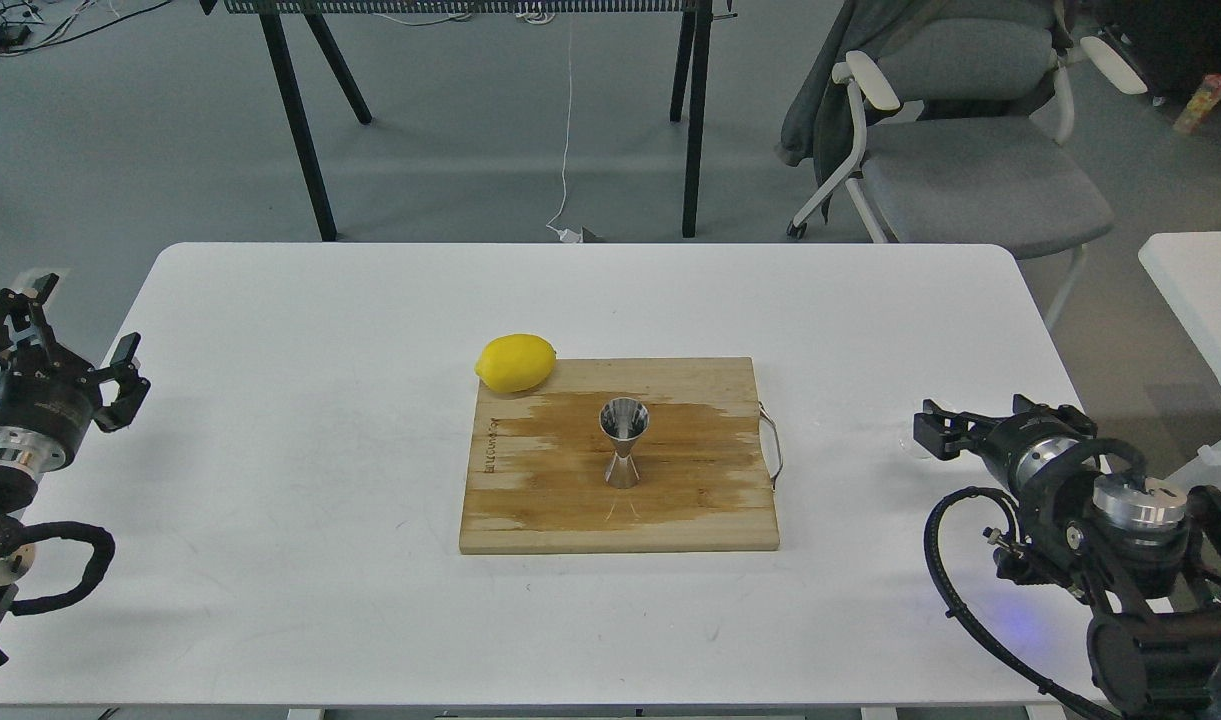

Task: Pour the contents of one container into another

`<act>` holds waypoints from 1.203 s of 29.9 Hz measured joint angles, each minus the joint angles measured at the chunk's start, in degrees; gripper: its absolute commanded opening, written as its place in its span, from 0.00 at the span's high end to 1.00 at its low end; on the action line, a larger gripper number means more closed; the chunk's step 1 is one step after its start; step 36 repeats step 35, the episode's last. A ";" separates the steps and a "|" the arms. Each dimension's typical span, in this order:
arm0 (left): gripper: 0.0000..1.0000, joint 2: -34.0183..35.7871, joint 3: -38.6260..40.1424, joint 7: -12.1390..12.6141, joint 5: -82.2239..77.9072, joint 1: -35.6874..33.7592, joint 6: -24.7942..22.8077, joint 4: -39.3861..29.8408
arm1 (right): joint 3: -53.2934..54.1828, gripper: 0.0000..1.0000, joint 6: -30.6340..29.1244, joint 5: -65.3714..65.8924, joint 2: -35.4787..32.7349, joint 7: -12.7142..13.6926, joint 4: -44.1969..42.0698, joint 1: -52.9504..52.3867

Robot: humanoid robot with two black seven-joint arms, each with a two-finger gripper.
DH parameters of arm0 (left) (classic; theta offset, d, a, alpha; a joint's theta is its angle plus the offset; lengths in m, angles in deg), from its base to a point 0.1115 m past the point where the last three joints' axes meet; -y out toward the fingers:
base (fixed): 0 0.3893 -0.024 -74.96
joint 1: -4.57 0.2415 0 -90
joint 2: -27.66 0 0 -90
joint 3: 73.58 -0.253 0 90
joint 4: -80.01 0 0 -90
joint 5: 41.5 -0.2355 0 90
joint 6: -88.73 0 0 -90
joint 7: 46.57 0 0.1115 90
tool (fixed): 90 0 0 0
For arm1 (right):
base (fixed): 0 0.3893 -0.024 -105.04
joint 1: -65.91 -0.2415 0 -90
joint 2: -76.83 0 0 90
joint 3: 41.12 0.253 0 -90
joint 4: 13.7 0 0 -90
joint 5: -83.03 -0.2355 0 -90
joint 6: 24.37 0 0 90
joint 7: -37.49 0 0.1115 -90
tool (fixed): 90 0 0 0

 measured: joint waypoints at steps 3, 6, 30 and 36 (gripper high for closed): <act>0.03 0.08 0.02 0.00 0.07 -0.22 0.00 0.00 | -0.26 0.01 0.00 0.44 -4.28 3.26 3.34 0.22; 0.02 0.08 0.02 0.00 0.09 -0.52 0.00 0.00 | -0.34 0.01 -1.10 0.85 -8.80 5.97 6.03 0.24; 0.01 4.30 0.20 0.00 0.52 -2.77 0.00 -0.01 | -1.89 0.01 -55.97 6.80 -13.31 6.83 -5.63 2.22; 0.01 4.07 0.66 0.00 0.62 -2.74 0.00 -0.01 | -1.71 0.01 -55.99 6.78 -11.80 6.54 -8.39 2.31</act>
